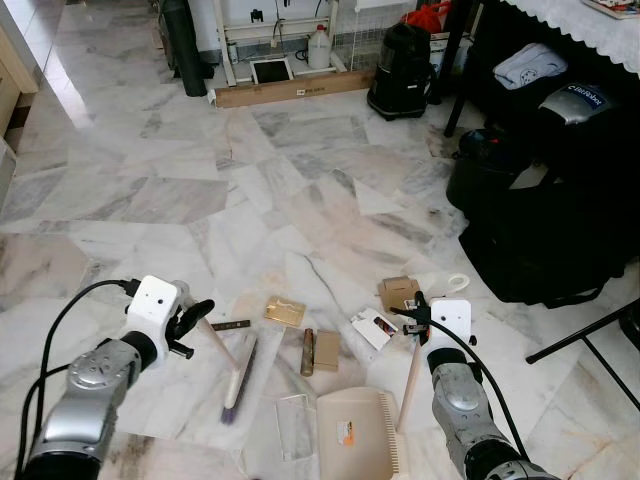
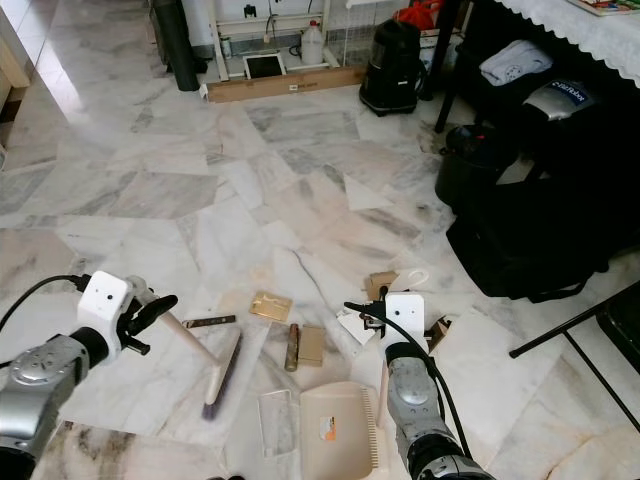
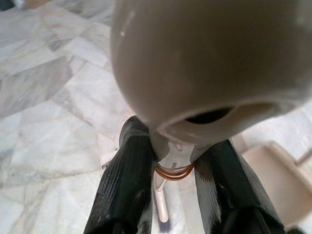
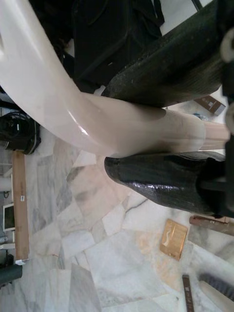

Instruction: Sweep floor

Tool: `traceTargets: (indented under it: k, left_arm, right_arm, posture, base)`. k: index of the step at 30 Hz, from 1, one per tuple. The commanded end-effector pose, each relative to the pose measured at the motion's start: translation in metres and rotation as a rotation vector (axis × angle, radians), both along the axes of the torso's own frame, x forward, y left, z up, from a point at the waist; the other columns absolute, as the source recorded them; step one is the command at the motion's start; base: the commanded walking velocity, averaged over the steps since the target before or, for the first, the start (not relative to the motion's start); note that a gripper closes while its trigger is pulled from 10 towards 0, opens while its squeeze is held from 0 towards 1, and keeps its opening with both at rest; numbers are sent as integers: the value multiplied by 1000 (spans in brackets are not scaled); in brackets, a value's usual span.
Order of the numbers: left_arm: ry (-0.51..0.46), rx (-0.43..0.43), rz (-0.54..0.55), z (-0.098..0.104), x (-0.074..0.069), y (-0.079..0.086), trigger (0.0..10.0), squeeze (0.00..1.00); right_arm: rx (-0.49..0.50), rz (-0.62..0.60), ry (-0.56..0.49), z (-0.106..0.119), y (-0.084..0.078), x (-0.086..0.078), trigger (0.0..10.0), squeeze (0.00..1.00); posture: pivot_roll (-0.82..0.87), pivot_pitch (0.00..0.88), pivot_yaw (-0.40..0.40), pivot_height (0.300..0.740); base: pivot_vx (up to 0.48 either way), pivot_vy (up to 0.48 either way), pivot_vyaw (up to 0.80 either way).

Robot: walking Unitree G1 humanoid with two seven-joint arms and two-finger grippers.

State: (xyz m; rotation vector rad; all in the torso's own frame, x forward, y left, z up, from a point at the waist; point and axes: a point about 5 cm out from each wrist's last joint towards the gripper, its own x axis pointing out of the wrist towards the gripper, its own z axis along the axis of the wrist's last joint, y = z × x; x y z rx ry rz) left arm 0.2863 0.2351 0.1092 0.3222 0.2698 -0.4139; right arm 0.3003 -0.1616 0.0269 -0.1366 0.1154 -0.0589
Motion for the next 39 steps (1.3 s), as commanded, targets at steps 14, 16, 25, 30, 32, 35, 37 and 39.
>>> traceTargets:
  k: [14, 16, 25, 30, 32, 35, 37, 39]
  left_arm:
    - [298, 66, -233, -23, -30, -8, 10000, 0]
    - [334, 33, -262, -27, -34, -13, 10000, 0]
    - [387, -56, -267, -32, -36, -27, 10000, 0]
    - [301, -163, -175, -24, -19, -39, 10000, 0]
    - [264, -210, -108, -21, -12, -39, 10000, 0]
    - [224, -279, -31, -16, -3, -39, 10000, 0]
    - [222, -346, -4, -12, 0, -41, 10000, 0]
    - [224, -396, 4, -10, 0, -43, 10000, 0]
  right_arm:
    - [-15, -5, 99, -18, -4, -12, 10000, 0]
    - [-16, -5, 100, -18, -4, -12, 10000, 0]
    - [-17, -5, 100, -17, -4, -12, 10000, 0]
    - [-17, 0, 96, -16, -3, -11, 10000, 0]
    - [-15, 0, 94, -16, -2, -10, 10000, 0]
    - [-16, 2, 90, -15, -2, -9, 10000, 0]
    - [-16, 1, 88, -14, -3, -9, 10000, 0]
    - [-17, 1, 89, -14, -3, -9, 10000, 0]
  posture:
    - [59, 118, -21, 740]
    - [61, 115, -20, 740]
    - [57, 104, -18, 740]
    - [60, 97, -19, 740]
    - [56, 93, -20, 740]
    - [54, 94, -21, 740]
    - [54, 99, -22, 740]
    - [54, 99, -22, 740]
  base:
    - [0, 0, 0]
    - [0, 0, 0]
    - [0, 0, 0]
    - [0, 0, 0]
    - [0, 0, 0]
    - [0, 0, 0]
    - [0, 0, 0]
    - [0, 0, 0]
